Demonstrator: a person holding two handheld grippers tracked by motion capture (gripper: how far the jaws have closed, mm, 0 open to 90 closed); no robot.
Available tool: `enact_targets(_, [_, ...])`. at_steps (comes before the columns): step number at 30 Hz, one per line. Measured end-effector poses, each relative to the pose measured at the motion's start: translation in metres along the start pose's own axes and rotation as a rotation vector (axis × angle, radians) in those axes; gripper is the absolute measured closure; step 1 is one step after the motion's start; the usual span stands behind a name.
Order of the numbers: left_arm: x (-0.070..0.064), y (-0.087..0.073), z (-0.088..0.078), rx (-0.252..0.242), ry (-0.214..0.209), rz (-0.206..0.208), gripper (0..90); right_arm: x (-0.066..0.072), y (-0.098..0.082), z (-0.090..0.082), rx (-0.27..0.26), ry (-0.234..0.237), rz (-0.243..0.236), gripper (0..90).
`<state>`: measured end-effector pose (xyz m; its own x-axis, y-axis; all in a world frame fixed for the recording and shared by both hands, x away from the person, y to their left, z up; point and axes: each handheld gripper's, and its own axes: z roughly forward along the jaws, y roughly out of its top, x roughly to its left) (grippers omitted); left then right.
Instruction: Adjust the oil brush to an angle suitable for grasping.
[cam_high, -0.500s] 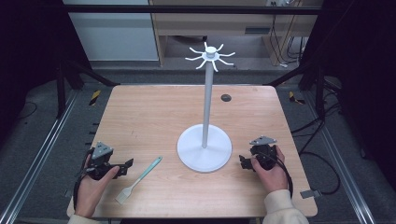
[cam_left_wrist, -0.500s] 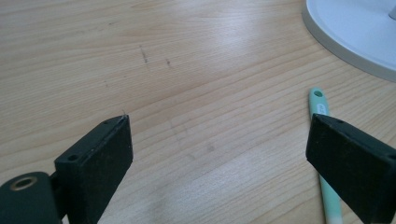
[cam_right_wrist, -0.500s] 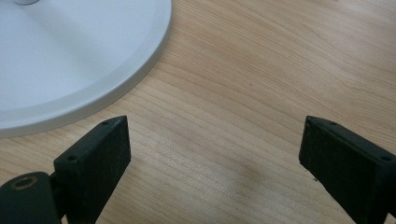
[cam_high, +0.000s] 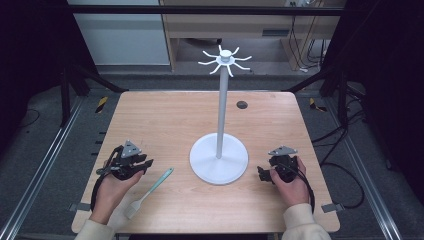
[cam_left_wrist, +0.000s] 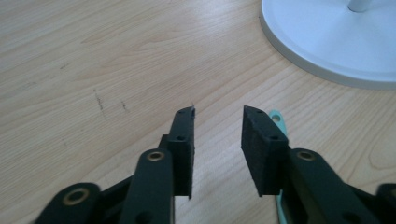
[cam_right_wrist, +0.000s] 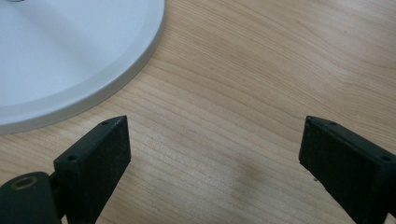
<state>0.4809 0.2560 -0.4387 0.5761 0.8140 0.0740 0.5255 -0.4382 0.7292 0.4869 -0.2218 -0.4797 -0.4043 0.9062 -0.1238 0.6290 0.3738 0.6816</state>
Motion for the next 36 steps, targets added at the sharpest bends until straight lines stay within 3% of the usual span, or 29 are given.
enact_targets(3, [0.001,-0.003,-0.002,-0.026,0.013,-0.008,71.6,0.000,0.000,0.000,-0.001,-0.002,0.002,9.5])
enact_targets(6, [0.006,-0.007,-0.012,-0.032,0.057,-0.006,71.4,0.000,0.001,0.001,-0.002,0.001,0.003,9.6])
enact_targets(11, [0.023,-0.020,-0.024,-0.065,0.072,-0.070,66.7,0.001,0.001,0.000,-0.005,0.003,-0.002,9.6])
enact_targets(12, [0.026,-0.023,-0.025,-0.072,0.072,-0.082,65.1,0.001,0.001,0.000,-0.004,0.004,-0.001,9.6])
enact_targets(15, [0.035,-0.029,-0.027,-0.098,0.085,-0.115,48.7,0.000,0.001,0.000,-0.004,0.002,-0.002,9.6])
enact_targets(16, [0.040,-0.031,-0.026,-0.103,0.068,-0.149,44.6,0.000,0.001,0.000,-0.003,0.003,-0.001,9.6])
enact_targets(18, [0.041,-0.030,-0.027,-0.113,0.043,-0.156,42.6,0.000,0.001,0.000,-0.006,0.004,0.003,9.6])
enact_targets(20, [0.039,-0.029,-0.026,-0.115,0.040,-0.149,44.7,0.000,0.001,0.000,-0.007,0.007,0.003,9.6])
enact_targets(21, [0.034,-0.027,-0.026,-0.101,0.027,-0.118,52.5,-0.001,0.001,0.001,-0.006,0.004,-0.001,9.6])
enact_targets(26, [0.021,-0.021,-0.022,-0.059,0.015,-0.055,68.5,0.001,0.002,0.001,-0.005,0.008,-0.006,9.6])
enact_targets(31, [0.011,-0.016,-0.015,-0.040,-0.014,-0.034,80.1,0.000,0.001,0.001,-0.002,0.005,-0.006,9.6])
enact_targets(36, [0.005,-0.015,-0.009,-0.018,-0.034,-0.022,85.7,0.001,0.002,0.001,0.000,0.006,-0.008,9.6])
